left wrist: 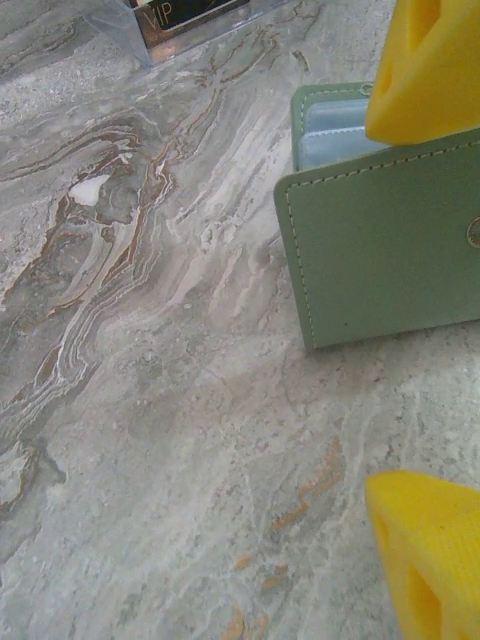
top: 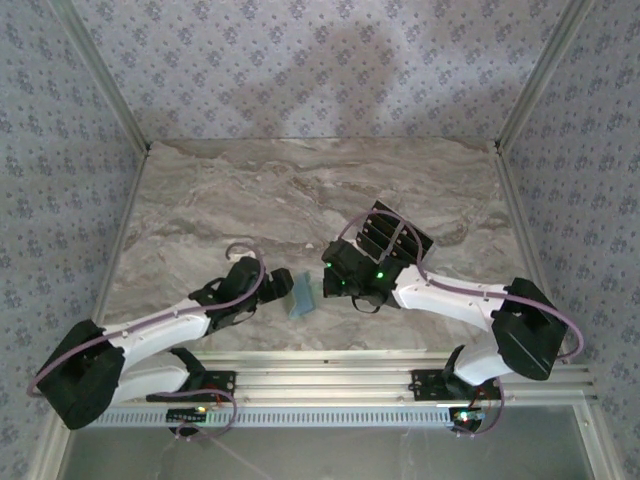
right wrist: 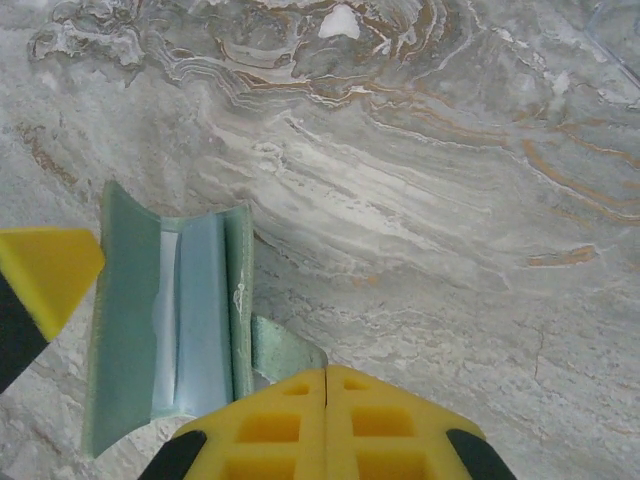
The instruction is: Put the credit cards into the card holder
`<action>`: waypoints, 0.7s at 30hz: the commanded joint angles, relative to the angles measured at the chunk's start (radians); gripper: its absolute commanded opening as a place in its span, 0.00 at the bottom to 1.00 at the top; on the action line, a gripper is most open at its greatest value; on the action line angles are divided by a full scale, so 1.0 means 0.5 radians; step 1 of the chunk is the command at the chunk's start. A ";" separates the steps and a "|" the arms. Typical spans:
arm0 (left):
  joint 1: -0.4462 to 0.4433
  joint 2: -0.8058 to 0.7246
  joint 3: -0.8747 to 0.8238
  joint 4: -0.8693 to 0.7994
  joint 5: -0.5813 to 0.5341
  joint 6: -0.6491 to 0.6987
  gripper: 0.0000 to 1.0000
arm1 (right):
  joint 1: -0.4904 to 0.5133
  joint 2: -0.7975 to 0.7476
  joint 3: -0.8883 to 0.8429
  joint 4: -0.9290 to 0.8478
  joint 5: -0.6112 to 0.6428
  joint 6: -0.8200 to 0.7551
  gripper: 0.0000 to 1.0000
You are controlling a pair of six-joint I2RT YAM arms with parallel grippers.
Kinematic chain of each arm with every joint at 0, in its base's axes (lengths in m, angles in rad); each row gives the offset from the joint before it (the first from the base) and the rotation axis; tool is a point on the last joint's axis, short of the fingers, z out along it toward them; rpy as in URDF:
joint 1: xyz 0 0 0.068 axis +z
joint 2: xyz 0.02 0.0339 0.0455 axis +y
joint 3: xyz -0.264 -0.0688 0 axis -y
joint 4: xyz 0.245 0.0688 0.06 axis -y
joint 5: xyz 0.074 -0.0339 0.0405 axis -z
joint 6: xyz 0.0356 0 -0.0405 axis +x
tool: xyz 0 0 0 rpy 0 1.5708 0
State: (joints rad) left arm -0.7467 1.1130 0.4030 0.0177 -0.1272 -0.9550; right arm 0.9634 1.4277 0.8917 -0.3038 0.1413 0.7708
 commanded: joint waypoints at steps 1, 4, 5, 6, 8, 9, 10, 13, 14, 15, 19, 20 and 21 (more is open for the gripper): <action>-0.011 -0.093 -0.047 -0.143 -0.098 -0.004 0.83 | -0.011 -0.051 -0.027 0.010 0.036 0.031 0.00; -0.010 -0.197 -0.096 -0.190 -0.129 -0.025 0.80 | -0.022 -0.046 -0.040 0.006 0.055 0.025 0.00; -0.013 -0.229 -0.107 -0.210 -0.137 -0.031 0.79 | -0.027 -0.044 -0.049 0.000 0.069 0.023 0.00; -0.011 -0.263 -0.127 -0.232 -0.149 -0.042 0.79 | -0.034 -0.044 -0.065 -0.011 0.079 0.032 0.00; -0.011 -0.328 -0.172 -0.262 -0.162 -0.075 0.77 | -0.057 -0.039 -0.106 -0.005 0.103 0.039 0.00; -0.013 -0.365 -0.202 -0.266 -0.163 -0.094 0.77 | -0.076 -0.037 -0.137 0.002 0.106 0.050 0.00; -0.012 -0.398 -0.231 -0.266 -0.164 -0.118 0.77 | -0.096 -0.038 -0.169 0.023 0.104 0.054 0.00; -0.011 -0.464 -0.304 -0.264 -0.166 -0.163 0.76 | -0.146 -0.032 -0.252 0.093 0.107 0.073 0.00; -0.010 -0.475 -0.317 -0.266 -0.168 -0.173 0.76 | -0.158 -0.024 -0.268 0.110 0.108 0.080 0.00; -0.013 -0.480 -0.334 -0.261 -0.171 -0.181 0.76 | -0.162 -0.024 -0.287 0.126 0.104 0.084 0.00; -0.011 -0.431 -0.364 -0.216 -0.187 -0.186 0.76 | -0.164 0.002 -0.344 0.183 0.092 0.123 0.00; -0.012 -0.400 -0.360 -0.196 -0.191 -0.182 0.76 | -0.162 0.002 -0.363 0.203 0.090 0.140 0.00; -0.010 -0.370 -0.357 -0.177 -0.193 -0.174 0.76 | -0.157 0.001 -0.380 0.217 0.087 0.151 0.00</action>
State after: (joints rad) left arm -0.7467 0.9005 0.2260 -0.0795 -0.2050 -1.0309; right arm 0.8833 1.4265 0.7250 -0.2310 0.1680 0.8078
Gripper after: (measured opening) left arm 0.763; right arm 0.058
